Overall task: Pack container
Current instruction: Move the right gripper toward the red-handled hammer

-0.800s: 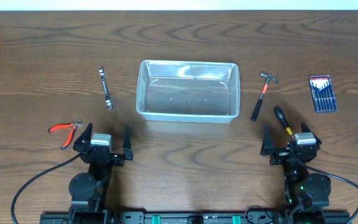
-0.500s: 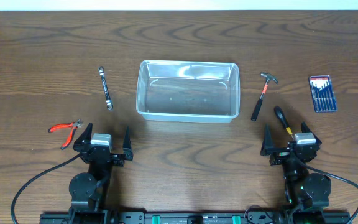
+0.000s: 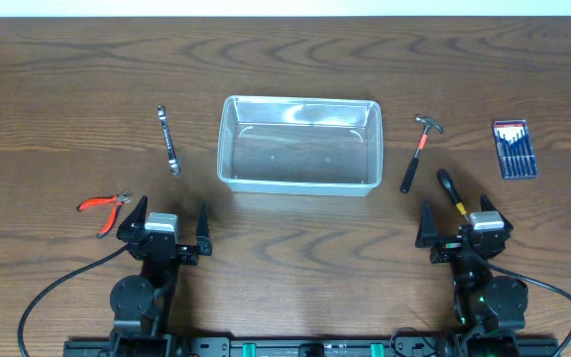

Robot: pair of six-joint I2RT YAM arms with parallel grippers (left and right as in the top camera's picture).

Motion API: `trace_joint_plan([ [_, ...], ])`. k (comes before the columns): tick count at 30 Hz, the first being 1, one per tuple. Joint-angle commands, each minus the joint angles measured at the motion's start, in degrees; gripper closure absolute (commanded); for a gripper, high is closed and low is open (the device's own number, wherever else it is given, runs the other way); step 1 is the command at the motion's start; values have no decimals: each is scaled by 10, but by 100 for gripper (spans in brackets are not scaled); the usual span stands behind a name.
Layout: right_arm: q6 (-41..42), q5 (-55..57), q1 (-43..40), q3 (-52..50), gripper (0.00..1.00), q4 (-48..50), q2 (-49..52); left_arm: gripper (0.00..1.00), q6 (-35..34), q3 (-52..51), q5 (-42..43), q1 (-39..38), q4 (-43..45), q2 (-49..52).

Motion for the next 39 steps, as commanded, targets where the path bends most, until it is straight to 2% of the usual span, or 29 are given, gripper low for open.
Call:
trace_joint_plan([
  [1, 8, 6, 5, -3, 1, 0, -4, 2, 8, -9, 21, 3, -20, -3],
  [36, 8, 6, 5, -3, 1, 0, -4, 2, 8, -9, 21, 3, -20, -3],
  [39, 15, 4, 5, -3, 1, 1, -4, 2, 10, -9, 1, 3, -17, -3],
])
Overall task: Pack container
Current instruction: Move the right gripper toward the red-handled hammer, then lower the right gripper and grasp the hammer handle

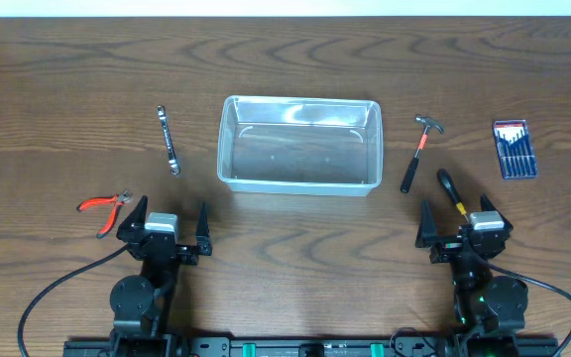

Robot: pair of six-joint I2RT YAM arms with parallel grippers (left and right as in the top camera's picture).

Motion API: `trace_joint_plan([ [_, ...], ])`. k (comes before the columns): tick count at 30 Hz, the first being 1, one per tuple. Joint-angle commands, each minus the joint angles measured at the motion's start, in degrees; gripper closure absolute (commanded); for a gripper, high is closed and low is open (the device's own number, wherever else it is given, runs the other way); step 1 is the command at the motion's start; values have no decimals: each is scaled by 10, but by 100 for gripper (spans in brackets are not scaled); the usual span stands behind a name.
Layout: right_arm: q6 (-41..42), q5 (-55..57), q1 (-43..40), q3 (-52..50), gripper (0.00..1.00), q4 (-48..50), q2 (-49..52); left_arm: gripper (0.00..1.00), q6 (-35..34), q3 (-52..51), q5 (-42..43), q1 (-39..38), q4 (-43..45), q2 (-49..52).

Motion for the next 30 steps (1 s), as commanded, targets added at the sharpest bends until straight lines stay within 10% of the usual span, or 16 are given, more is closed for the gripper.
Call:
trace_joint_plan([
  [1, 14, 4, 5, -3, 1, 1, -4, 2, 9, -9, 1, 3, -17, -3],
  [9, 119, -48, 5, 5, 1, 15, -3, 2, -195, 24, -5, 3, -19, 1],
  [17, 116, -48, -16, 135, 1, -52, 106, 2, -136, 301, -62, 3, -220, 160],
  [30, 41, -46, -45, 755, 1, -589, 614, 2, -134, 560, -79, 3, -525, 456],
])
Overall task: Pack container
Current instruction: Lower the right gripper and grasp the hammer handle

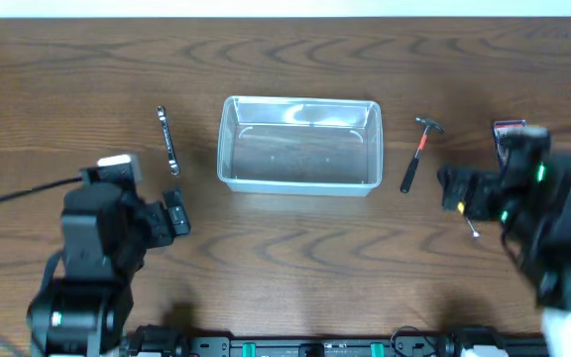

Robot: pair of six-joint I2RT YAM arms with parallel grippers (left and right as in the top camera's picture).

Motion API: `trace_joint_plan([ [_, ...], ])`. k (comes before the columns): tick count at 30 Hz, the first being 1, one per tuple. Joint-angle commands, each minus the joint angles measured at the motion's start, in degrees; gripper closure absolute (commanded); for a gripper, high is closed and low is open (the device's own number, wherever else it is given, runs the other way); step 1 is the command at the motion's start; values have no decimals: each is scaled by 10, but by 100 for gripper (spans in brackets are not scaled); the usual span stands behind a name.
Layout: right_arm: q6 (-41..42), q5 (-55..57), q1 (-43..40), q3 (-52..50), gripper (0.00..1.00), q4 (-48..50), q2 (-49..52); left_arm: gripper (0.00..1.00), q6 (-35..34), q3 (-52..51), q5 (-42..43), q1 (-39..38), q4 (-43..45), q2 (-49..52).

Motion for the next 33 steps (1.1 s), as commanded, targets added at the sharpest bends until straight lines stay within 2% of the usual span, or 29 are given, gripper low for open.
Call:
trace_joint_plan([
  [1, -41, -2, -8, 134, 1, -88, 105, 2, 5, 13, -10, 3, -30, 28],
  [4, -30, -47, -8, 215, 1, -155, 176, 2, 5, 13, -10, 3, -49, 40],
  [6, -25, -58, -8, 232, 1, -158, 205, 2, 5, 13, -10, 3, -56, 41],
  [10, 128, 28, -15, 233, 1, -134, 251, 2, -1, 13, 1, 3, -63, 39],
  [13, 166, 74, -16, 233, 1, -120, 299, 2, -2, 13, 27, 3, -63, 40],
  [22, 167, 74, -16, 233, 1, -49, 466, 2, -2, 13, 29, 3, -60, 40],
  [33, 142, 71, -11, 233, 1, 32, 570, 2, -1, 13, 29, 3, -56, 40],
])
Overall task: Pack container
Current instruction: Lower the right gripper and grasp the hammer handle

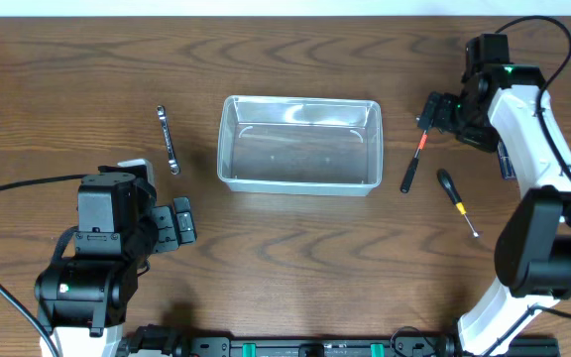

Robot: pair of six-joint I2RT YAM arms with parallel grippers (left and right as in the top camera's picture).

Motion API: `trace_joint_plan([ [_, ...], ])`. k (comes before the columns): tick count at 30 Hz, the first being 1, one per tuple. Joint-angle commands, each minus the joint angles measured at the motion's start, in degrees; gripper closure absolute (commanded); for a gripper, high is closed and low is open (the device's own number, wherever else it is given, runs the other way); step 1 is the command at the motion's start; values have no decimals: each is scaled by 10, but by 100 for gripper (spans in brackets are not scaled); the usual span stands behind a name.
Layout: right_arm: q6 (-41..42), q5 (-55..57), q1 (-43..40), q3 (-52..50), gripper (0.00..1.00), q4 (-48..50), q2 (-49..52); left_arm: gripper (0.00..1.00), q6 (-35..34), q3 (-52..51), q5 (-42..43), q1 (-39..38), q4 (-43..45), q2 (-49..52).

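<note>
The clear plastic container (300, 144) sits empty at the table's centre. A silver wrench (169, 139) lies to its left. On its right lies a hammer (412, 167) with a red and black handle, its head hidden under my right gripper (432, 111), which hovers there with fingers apart. A black and yellow screwdriver (456, 200) lies further right. My left gripper (182, 219) stands open over bare table below the wrench, holding nothing.
A blue screwdriver set (505, 161) peeks out from under the right arm at the far right. The left arm's body (102, 248) covers the table's left front. Cables trail off both sides.
The right arm has swung from beside the screwdriver to the far right, its gripper now over the hammer's head. The left arm shifted slightly; its gripper stays below the wrench.
Both arms rested folded at the front edge, grippers open, with red pliers showing at the left. Then both had risen and reached out, the left arm covering the pliers. Now the right gripper is over the hammer head; no tool has moved.
</note>
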Motion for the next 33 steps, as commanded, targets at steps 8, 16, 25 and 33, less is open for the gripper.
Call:
trace_joint_plan([
  [8, -7, 6, 12, 10, 1, 50, 65, 2, -1, 12, 5, 3, 0, -2],
  [16, -7, 6, 26, 10, 1, 73, 99, 2, -1, 12, 5, 3, 1, -2],
  [25, -7, 6, 27, 10, 1, 98, 110, 2, -1, 12, 5, 3, 0, -2],
  [33, -5, 15, 26, 9, 1, 107, 112, 2, -1, 12, 5, 3, 1, -2],
])
